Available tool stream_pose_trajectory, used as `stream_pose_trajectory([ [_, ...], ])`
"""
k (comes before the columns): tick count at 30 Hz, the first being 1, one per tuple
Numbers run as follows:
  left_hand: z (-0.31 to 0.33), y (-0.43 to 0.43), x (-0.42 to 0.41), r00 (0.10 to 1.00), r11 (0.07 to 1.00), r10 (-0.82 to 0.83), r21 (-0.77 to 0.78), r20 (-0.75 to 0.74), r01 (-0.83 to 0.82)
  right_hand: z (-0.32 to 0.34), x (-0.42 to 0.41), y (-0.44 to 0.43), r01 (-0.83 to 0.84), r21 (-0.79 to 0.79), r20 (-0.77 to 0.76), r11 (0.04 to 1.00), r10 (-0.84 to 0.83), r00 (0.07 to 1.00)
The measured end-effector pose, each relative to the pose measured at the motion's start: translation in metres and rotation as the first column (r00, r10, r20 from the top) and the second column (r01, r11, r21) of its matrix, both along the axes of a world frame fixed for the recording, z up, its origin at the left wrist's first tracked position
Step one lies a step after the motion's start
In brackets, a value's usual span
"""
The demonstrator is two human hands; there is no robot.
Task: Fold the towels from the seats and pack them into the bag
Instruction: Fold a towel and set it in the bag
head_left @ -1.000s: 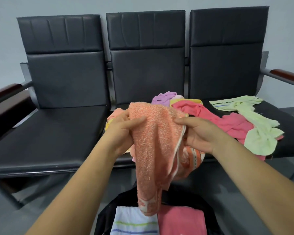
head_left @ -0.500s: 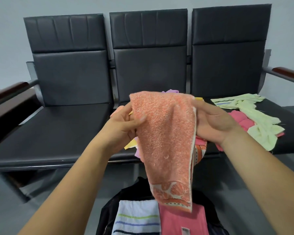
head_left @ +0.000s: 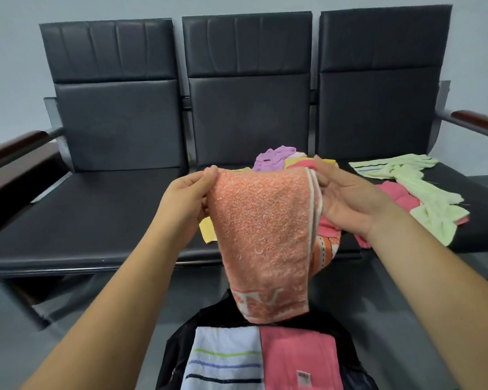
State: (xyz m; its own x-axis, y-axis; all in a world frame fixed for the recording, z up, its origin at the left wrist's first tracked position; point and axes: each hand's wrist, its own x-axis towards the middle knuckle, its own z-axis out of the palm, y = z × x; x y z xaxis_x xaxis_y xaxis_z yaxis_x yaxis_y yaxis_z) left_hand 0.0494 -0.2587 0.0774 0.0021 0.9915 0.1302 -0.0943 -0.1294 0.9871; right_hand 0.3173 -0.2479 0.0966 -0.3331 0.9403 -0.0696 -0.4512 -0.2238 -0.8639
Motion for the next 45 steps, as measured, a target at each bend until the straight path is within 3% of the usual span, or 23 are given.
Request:
stream_pose_trajectory([
  [2,-0.001,0.001,-0.002,0.998,0.998,-0.062,0.027,0.033,0.061,0.0,0.003,0.001,-0.025,0.082,0.179,0.996,0.01,0.984],
  [5,-0.004,0.002,-0.005,0.996,0.992,-0.081,0.089,-0.049,0.085,-0.003,0.006,0.003,0.054,0.183,0.408,0.982,-0.125,0.904],
  [11,-0.003,0.003,-0.007,0.986,0.992,0.071,0.119,-0.149,-0.053,-0.006,0.001,0.007,0.18,0.129,0.256,0.975,-0.208,0.944],
  [15,-0.005,0.002,-0.006,0.98,0.987,0.155,0.062,-0.123,-0.148,-0.003,-0.003,0.005,0.032,0.011,0.047,0.999,-0.033,0.998],
  [17,-0.005,0.003,-0.009,0.993,0.995,0.101,0.025,-0.062,-0.099,-0.004,-0.005,0.003,-0.056,0.042,0.143,0.998,0.05,0.988],
  [20,-0.005,0.001,-0.011,0.998,0.997,-0.054,0.046,-0.046,0.056,-0.007,-0.006,0.005,0.054,0.051,0.283,0.997,-0.067,0.957],
  [23,-0.007,0.001,-0.012,0.978,0.991,0.066,0.129,-0.197,-0.041,-0.01,-0.004,0.008,0.21,0.125,0.372,0.97,-0.242,0.896],
  [25,-0.009,0.001,-0.013,0.964,0.986,0.118,0.142,-0.239,-0.085,-0.013,-0.005,0.008,0.226,0.171,0.429,0.959,-0.279,0.859],
  [28,-0.011,0.001,-0.012,0.977,0.991,0.106,0.104,-0.188,-0.088,-0.013,-0.01,0.005,0.175,0.124,0.306,0.977,-0.206,0.929],
  [31,-0.012,0.005,-0.015,0.982,0.989,0.148,0.048,-0.12,-0.143,-0.009,-0.01,0.001,-0.012,0.09,0.131,0.996,0.0,0.991],
  [34,-0.012,0.006,-0.016,0.998,0.999,0.047,0.003,-0.031,-0.047,-0.007,-0.009,0.0,-0.106,0.101,0.204,0.989,0.083,0.975],
  [37,-0.011,0.004,-0.015,0.988,0.996,-0.077,0.044,-0.131,0.084,-0.009,-0.011,0.002,0.02,0.103,0.298,0.995,-0.05,0.953],
  [41,-0.014,0.006,-0.02,0.963,0.997,0.047,0.076,-0.266,-0.027,-0.015,-0.013,0.005,0.153,0.155,0.431,0.976,-0.207,0.878],
  [45,-0.014,0.006,-0.019,0.972,0.997,0.059,0.057,-0.228,-0.047,-0.019,-0.014,0.006,0.21,0.208,0.471,0.955,-0.286,0.835],
])
